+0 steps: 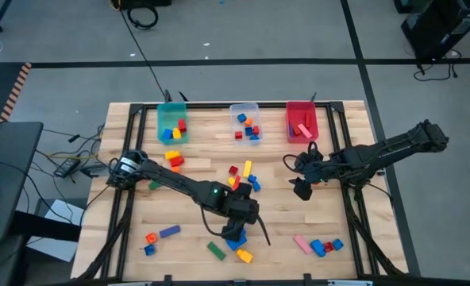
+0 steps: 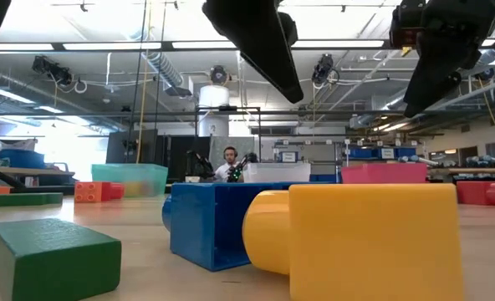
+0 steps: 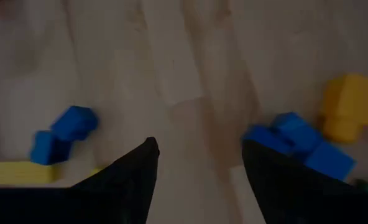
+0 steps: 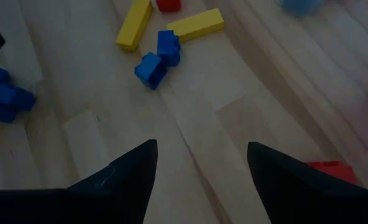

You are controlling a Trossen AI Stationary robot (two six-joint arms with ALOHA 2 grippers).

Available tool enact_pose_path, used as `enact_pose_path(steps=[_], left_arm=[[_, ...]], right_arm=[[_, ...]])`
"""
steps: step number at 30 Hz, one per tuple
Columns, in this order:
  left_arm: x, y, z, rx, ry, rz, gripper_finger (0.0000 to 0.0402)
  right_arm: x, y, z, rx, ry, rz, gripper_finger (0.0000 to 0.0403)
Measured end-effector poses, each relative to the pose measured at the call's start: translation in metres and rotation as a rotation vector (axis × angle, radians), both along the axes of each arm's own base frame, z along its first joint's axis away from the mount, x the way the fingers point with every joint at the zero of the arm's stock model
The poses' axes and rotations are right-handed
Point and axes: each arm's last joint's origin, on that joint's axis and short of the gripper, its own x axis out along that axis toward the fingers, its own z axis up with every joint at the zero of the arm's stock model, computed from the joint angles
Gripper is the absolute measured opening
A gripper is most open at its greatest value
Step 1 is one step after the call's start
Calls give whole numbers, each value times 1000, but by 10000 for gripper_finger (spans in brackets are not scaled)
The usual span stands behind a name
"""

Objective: Sort blocks by size
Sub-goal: Put the blue 1 stud game piece into the blue bin

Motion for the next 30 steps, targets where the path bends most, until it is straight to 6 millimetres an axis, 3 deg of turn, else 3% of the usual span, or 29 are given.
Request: enact_pose_path(steps=[5, 11, 17, 30], left_arm=[[-7, -10, -2, 44, 29, -84, 240], [-26, -36, -26, 77, 100, -234, 239], [-34, -60, -41, 73, 37, -341, 239], [-36, -68, -57, -12, -28, -400, 239]], right_arm=[[0, 0, 0, 0, 0, 0, 264], [0, 0, 0, 0, 0, 2, 264], [-1, 2, 0, -1, 1, 15, 264], [-1, 4, 0, -2, 2, 25, 264]])
